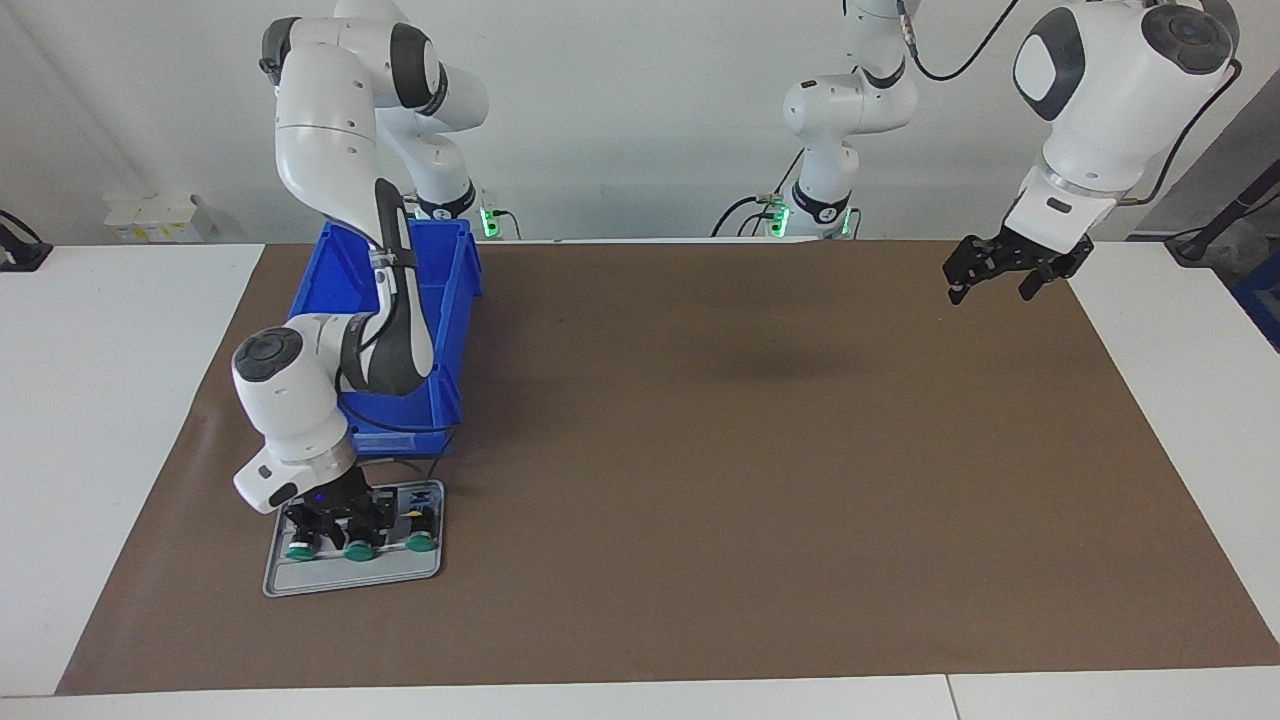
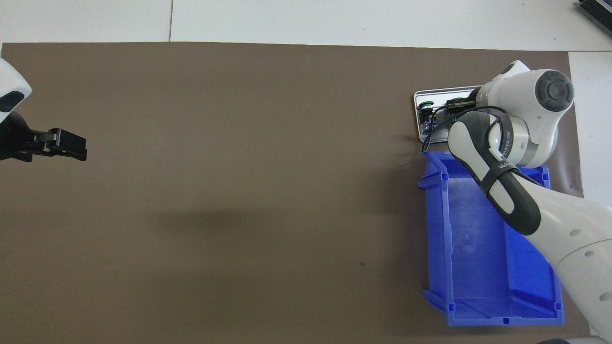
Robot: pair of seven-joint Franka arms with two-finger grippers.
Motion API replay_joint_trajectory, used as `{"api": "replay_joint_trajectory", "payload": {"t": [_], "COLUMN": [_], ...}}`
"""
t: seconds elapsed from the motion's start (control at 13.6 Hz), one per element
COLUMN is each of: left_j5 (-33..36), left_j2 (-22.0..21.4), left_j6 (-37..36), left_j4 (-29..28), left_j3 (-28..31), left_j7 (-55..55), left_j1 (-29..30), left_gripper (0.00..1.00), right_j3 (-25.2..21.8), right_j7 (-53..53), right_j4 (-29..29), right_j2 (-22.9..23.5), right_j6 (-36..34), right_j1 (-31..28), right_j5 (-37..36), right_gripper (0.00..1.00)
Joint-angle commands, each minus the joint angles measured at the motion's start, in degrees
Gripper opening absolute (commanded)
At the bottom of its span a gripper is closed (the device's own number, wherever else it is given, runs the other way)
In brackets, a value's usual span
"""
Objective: Place and press button with both arms
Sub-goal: 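Carry the green button toward the table center with the right gripper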
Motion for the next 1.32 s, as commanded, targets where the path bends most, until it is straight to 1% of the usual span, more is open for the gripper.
{"api": "replay_joint_trajectory", "payload": {"t": [0.0, 0.07, 0.29, 0.37, 0.44, 0.52, 0.66, 0.74, 0.96, 1.1, 1.25], "left_j5": [-0.63, -0.63, -0.63, -0.63, -0.63, -0.63, -0.63, -0.63, -0.63, -0.63, -0.63], "left_j2": [-1.10, -1.10, -1.10, -1.10, -1.10, -1.10, -1.10, -1.10, -1.10, -1.10, -1.10], "left_j6": [0.43, 0.43, 0.43, 0.43, 0.43, 0.43, 0.43, 0.43, 0.43, 0.43, 0.43], "left_j4": [-1.02, -1.02, -1.02, -1.02, -1.02, -1.02, -1.02, -1.02, -1.02, -1.02, -1.02], "left_j3": [-0.18, -0.18, -0.18, -0.10, -0.18, -0.18, -0.18, -0.18, -0.18, -0.18, -0.10], "left_j7": [0.46, 0.46, 0.46, 0.46, 0.46, 0.46, 0.46, 0.46, 0.46, 0.55, 0.55], "left_j1": [0.46, 0.46, 0.46, 0.46, 0.46, 0.46, 0.46, 0.46, 0.46, 0.46, 0.46], "left_gripper": [1.00, 1.00, 1.00, 1.00, 1.00, 1.00, 1.00, 1.00, 1.00, 1.00, 1.00], "right_j3": [-0.02, -0.55, -2.22, -2.22, -2.22, -2.22, -1.79, -1.52, -1.17, -1.17, -1.34], "right_j7": [0.22, 3.63, 15.84, 21.97, 30.82, 41.35, 58.51, 67.21, 92.53, 105.82, 114.20], "right_j4": [4.78, 8.11, 14.98, 16.74, 17.80, 17.99, 17.90, 17.90, 17.11, 16.41, 15.88], "right_j2": [-0.53, -0.79, -1.94, -2.64, -3.08, -4.21, -6.06, -6.33, -6.69, -5.90, -5.72], "right_j6": [-5.71, -10.45, -19.43, -22.59, -25.32, -26.48, -27.01, -27.63, -27.10, -26.49, -26.49], "right_j1": [-0.78, -0.69, -0.26, 0.09, 0.88, 2.89, 7.11, 9.39, 18.61, 25.82, 31.01], "right_j5": [2.68, 1.98, 0.92, 0.05, -1.52, -4.15, -8.64, -8.66, -8.40, -8.92, -9.36], "right_gripper": [0.00, 0.00, 0.00, 0.00, 0.00, 0.00, 0.00, 0.00, 0.00, 0.00, 0.00]}}
